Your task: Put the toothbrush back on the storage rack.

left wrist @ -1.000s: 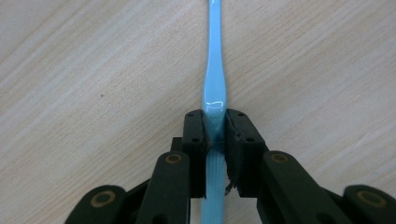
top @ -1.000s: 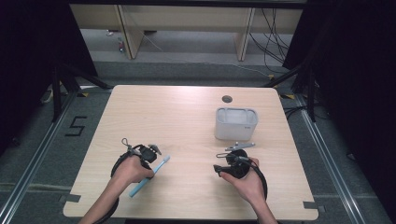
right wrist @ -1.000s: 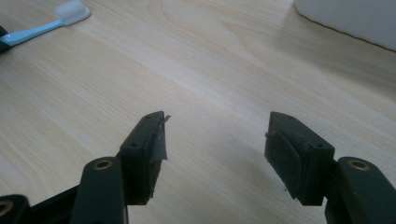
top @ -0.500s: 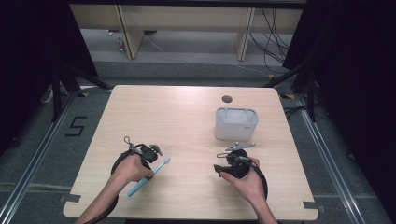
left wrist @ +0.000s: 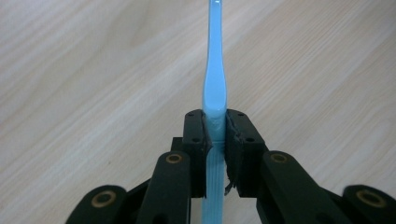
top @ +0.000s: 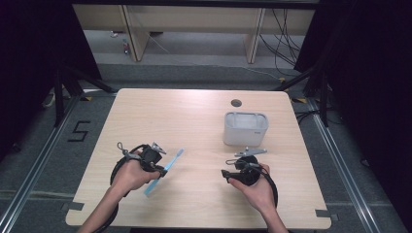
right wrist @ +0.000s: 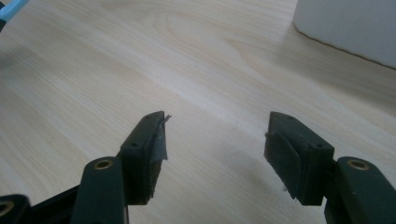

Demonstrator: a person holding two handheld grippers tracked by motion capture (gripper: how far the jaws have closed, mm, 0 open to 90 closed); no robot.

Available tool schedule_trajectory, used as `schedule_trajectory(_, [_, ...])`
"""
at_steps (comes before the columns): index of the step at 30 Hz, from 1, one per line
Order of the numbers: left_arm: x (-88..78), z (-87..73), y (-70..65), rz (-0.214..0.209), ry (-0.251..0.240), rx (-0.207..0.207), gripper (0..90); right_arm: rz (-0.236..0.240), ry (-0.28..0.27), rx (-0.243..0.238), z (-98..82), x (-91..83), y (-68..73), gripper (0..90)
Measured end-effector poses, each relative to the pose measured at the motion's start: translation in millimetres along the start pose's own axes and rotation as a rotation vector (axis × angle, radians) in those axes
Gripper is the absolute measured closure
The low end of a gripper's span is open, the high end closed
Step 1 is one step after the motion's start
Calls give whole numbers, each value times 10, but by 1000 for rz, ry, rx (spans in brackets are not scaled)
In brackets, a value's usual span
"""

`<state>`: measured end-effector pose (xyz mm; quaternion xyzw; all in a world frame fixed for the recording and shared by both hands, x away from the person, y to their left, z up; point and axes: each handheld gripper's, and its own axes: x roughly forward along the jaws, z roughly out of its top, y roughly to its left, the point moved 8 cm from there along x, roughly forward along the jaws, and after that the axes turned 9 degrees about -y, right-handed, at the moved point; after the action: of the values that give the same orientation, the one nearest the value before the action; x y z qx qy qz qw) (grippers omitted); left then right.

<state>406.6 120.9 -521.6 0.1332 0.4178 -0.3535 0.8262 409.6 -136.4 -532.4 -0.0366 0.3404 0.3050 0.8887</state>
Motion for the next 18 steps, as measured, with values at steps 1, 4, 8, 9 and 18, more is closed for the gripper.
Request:
schedule_trajectory(1, [0,0,0,0,0,0,785,0,0,0,0,0,0,390])
schedule_trajectory(4, [-42,41,-56,-29,-73,4,785,-12,-17,18,8,3,27,390])
schedule_trajectory(8, [-59,73,-76,-34,-140,-7,785,8,-39,21,16,13,42,390])
schedule_trajectory(9, [-71,91,-83,-33,-177,-8,785,12,-41,25,15,13,49,390])
schedule_trajectory(18, [-108,174,-105,-33,-330,-22,785,25,-116,15,65,28,77,393])
